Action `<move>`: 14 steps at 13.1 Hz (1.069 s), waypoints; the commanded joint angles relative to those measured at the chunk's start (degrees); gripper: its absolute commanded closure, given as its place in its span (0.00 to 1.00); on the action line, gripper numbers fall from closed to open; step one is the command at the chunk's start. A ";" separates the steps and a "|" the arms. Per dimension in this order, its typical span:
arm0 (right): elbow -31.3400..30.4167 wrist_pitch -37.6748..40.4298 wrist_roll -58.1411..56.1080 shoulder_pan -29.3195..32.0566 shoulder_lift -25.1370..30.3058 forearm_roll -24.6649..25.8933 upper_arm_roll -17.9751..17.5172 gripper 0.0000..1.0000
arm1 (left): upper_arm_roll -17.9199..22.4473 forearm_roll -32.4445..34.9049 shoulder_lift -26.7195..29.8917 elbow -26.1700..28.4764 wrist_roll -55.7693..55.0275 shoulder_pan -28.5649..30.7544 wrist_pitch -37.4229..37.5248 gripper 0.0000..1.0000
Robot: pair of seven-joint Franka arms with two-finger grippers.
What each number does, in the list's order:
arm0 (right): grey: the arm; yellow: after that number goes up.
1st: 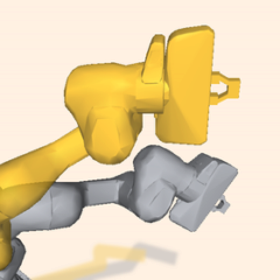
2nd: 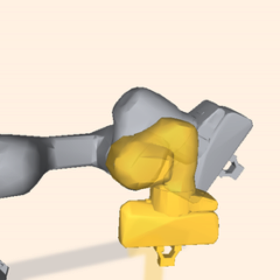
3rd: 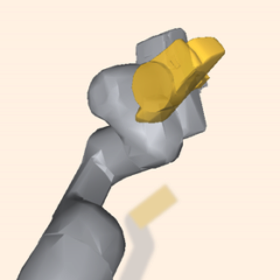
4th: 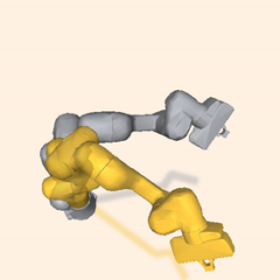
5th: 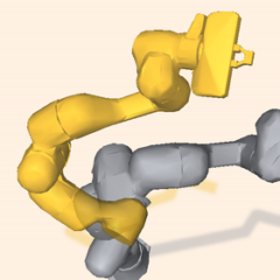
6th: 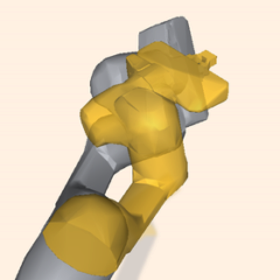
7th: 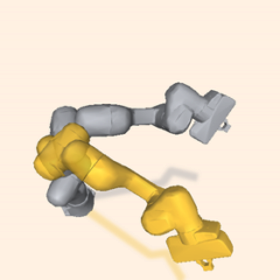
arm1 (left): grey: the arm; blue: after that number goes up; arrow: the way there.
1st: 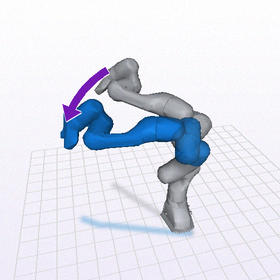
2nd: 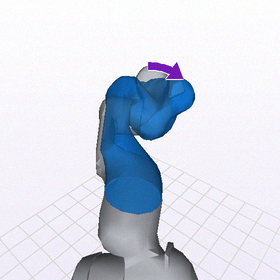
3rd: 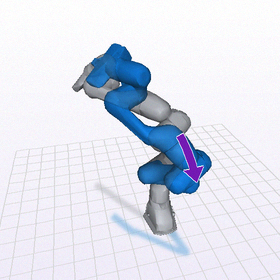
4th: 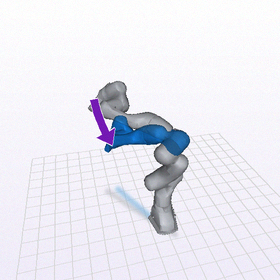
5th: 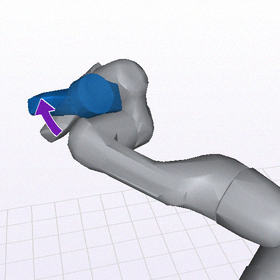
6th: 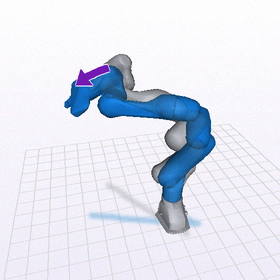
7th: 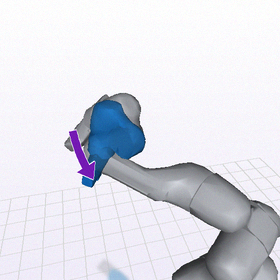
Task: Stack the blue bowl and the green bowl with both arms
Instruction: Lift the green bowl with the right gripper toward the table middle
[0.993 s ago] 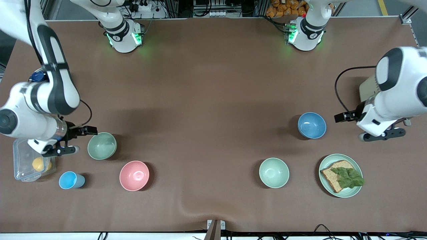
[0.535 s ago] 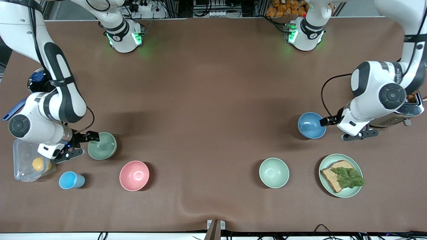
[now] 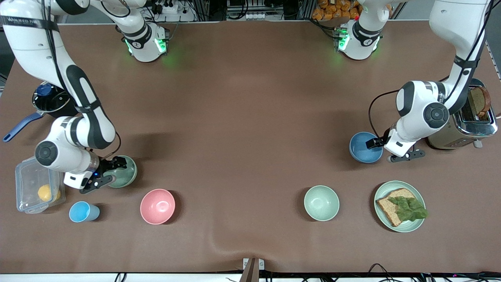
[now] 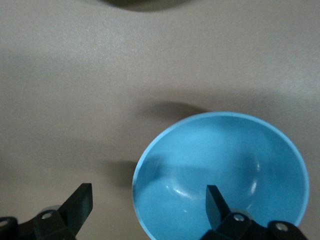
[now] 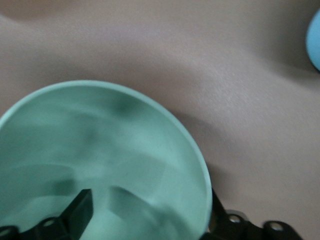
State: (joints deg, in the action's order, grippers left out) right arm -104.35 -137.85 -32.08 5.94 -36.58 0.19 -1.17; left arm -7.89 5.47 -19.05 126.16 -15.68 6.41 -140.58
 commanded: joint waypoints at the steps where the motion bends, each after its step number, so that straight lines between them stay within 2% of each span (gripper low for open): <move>1: -0.15 -1.98 -5.08 0.12 0.02 0.95 -0.06 1.00 | -0.28 1.30 -0.11 0.23 -0.75 0.36 -0.75 0.00; 6: 0.20 -0.14 -5.11 0.12 3.96 0.78 -0.15 1.00 | -0.28 2.97 -0.28 0.23 -0.75 0.36 -0.66 0.00; 8: 0.46 5.46 -3.27 0.30 7.38 0.34 -0.15 1.00 | -0.28 3.06 -0.63 0.14 -0.75 0.36 -0.75 0.01; 9: 0.38 7.40 -1.08 0.21 9.05 0.16 -0.24 1.00 | -0.28 3.14 -1.07 0.05 -0.75 0.36 -0.75 0.12; 10: 0.38 9.51 2.16 -0.14 10.37 0.07 -0.32 1.00 | -0.28 3.06 -1.25 -0.12 -0.75 0.36 -0.75 0.26; 11: 0.38 10.49 5.07 -0.92 11.00 0.07 -0.67 1.00 | -0.28 3.06 -1.25 -0.13 -0.93 0.27 -0.66 0.49; 12: 0.46 10.50 7.18 -2.06 11.44 -0.36 -0.94 1.00 | -0.37 3.14 -0.99 -0.56 -1.19 0.10 -0.14 0.79; 13: 0.47 10.59 9.12 -2.86 11.88 -2.37 -1.20 1.00 | -0.37 3.15 -0.90 -1.17 -1.54 0.09 0.47 1.00; 14: 0.47 10.50 11.40 -3.47 12.23 -5.95 -2.25 1.00 | -0.37 3.06 -0.99 -1.35 -1.63 -0.08 0.83 1.00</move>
State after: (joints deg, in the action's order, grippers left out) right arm -102.59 -127.45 -24.84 3.96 -25.99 -1.93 -2.34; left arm -7.95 6.85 -20.04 125.75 -15.68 6.30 -140.54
